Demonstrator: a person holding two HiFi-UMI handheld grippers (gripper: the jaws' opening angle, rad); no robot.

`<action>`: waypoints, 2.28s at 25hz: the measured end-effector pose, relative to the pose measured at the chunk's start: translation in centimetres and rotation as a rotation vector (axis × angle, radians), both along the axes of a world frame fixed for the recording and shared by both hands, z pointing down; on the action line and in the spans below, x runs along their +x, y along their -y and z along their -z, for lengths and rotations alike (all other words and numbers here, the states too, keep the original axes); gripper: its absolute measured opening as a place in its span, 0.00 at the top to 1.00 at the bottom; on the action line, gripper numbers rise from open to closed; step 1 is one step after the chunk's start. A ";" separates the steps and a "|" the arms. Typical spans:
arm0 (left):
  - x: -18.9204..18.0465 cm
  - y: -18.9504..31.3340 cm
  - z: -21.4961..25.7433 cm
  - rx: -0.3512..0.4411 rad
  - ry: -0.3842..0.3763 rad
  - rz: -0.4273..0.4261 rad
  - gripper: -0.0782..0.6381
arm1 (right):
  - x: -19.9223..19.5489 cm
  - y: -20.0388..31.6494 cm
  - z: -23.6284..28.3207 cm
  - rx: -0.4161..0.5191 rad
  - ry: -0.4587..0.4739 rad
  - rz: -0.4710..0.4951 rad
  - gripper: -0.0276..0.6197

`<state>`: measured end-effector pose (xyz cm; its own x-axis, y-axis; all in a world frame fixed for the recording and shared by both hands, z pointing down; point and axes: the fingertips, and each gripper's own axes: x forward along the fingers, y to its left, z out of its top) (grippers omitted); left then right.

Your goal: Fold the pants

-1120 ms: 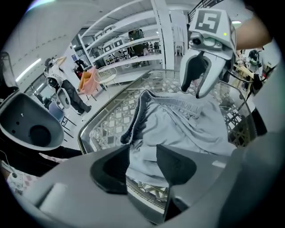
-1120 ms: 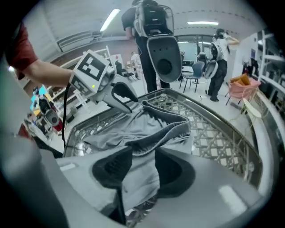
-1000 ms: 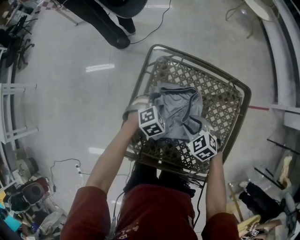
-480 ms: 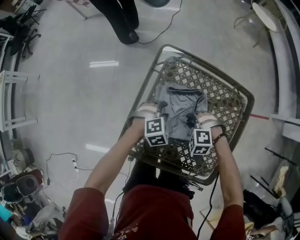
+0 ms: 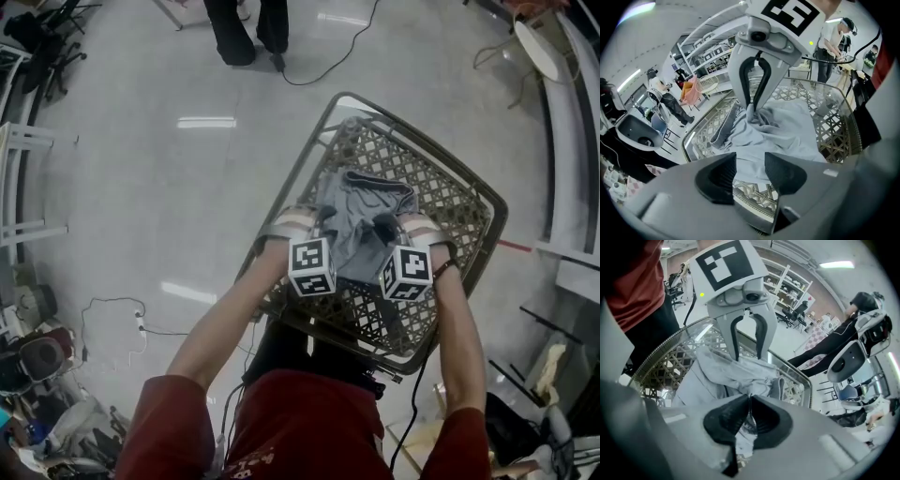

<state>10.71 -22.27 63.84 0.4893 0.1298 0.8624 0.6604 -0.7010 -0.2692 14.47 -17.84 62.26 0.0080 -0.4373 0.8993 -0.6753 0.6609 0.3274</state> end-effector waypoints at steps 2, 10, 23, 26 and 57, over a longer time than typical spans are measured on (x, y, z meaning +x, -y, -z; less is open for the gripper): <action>0.0 0.3 0.3 -0.008 -0.007 0.009 0.61 | 0.6 1.3 0.4 0.007 -0.003 0.004 0.92; -0.3 1.8 0.7 -0.014 -0.019 0.026 0.61 | 2.6 6.8 -0.5 -0.040 0.006 0.009 0.92; -0.9 2.3 0.1 -0.057 -0.020 -0.009 0.61 | 4.5 10.7 -5.2 -0.116 0.021 -0.081 0.88; -1.0 2.3 0.2 -0.071 -0.024 -0.008 0.61 | 4.5 11.0 -5.5 -0.097 0.018 -0.126 0.87; -0.7 -0.5 17.6 -0.435 -0.664 0.371 0.61 | 0.9 -7.3 17.5 0.922 0.280 -1.163 0.77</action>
<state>9.97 -21.75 46.26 0.9486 0.1133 0.2954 0.1706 -0.9695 -0.1760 15.38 -10.54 44.80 0.6165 -0.7038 0.3529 -0.7717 -0.6291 0.0935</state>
